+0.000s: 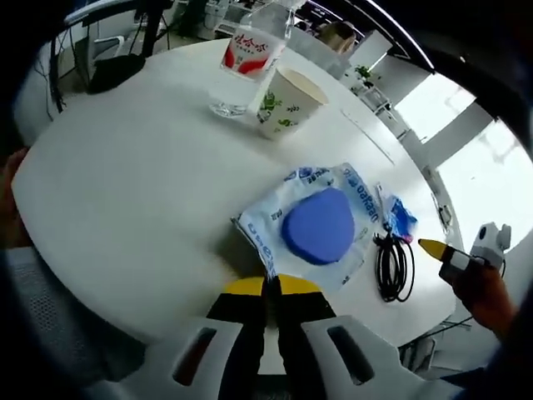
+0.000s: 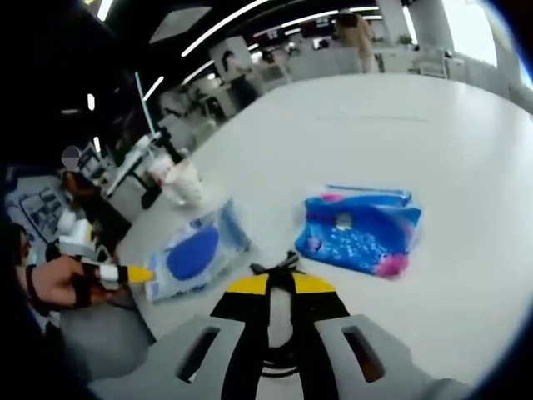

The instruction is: Arrange the tabletop items into an orderly group along one side of the table until the central work area is clear of visible clutter.

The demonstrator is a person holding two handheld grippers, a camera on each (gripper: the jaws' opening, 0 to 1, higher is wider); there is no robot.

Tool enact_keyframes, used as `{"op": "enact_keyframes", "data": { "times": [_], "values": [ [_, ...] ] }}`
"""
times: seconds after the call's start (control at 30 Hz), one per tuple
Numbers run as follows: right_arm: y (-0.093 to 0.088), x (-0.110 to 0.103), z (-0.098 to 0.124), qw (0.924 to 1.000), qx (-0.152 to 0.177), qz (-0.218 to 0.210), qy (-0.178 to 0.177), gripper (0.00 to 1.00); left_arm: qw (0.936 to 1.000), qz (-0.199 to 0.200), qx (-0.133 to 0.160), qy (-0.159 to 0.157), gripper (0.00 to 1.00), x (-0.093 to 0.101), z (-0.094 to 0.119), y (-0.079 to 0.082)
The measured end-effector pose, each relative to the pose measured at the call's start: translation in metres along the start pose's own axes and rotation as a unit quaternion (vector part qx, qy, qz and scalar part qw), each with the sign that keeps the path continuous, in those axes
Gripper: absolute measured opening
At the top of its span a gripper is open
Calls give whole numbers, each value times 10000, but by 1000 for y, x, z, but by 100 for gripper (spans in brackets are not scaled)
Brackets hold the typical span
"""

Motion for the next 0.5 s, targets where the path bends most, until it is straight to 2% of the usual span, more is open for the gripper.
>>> {"op": "enact_keyframes", "data": {
  "times": [0.5],
  "values": [
    [-1, -1, -3, 10000, -39, 14, 25, 5, 9997, -190, -23, 162, 0, -17, 15, 0]
  ]
}}
Point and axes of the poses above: the point that each gripper's makers call its tool centre point, and the gripper's own axes: z roughly backward along the fingers, x roughly to its right, y roughly out of its top, the point moved 1 cm from there along z, roughly backward along the fingers, and after that the axes turned 6 degrees about -y, right-handed, at the moved point
